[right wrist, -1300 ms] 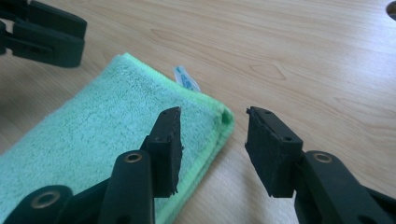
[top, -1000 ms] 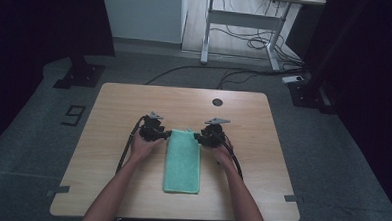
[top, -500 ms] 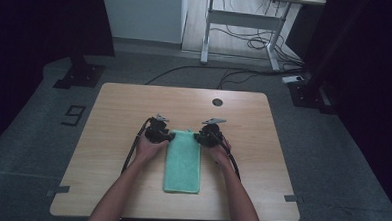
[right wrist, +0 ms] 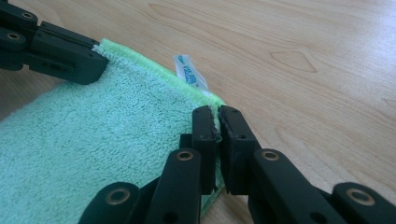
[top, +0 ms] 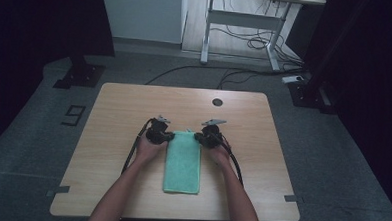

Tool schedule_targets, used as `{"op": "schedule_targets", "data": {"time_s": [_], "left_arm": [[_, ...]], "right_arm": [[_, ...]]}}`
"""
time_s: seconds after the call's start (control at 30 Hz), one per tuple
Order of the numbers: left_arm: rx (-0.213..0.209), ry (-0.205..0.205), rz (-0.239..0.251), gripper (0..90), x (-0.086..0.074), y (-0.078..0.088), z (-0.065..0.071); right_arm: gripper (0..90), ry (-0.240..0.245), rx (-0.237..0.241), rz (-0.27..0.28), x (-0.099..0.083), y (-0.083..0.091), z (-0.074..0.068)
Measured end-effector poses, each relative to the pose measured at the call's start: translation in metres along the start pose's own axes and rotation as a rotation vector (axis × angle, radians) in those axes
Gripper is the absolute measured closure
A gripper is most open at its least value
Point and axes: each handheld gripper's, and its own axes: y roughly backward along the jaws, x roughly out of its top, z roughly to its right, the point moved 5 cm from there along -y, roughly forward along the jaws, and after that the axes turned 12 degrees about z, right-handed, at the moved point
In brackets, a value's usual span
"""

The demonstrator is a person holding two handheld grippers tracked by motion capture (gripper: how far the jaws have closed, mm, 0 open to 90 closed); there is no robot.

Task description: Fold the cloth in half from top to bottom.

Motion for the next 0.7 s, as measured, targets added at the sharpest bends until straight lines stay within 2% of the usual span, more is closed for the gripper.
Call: {"op": "schedule_targets", "data": {"time_s": [0.3,0.7], "left_arm": [[-0.019,-0.005,0.019,87.7,0.0026,0.0049,0.0009],[-0.021,-0.005,0.039,88.0,0.0062,0.0074,0.0027]], "right_arm": [[85.2,0.026,0.022,0.013,0.0036,0.0057,-0.0014],[85.3,0.040,0.015,0.029,0.0076,0.0102,-0.0017]]}}
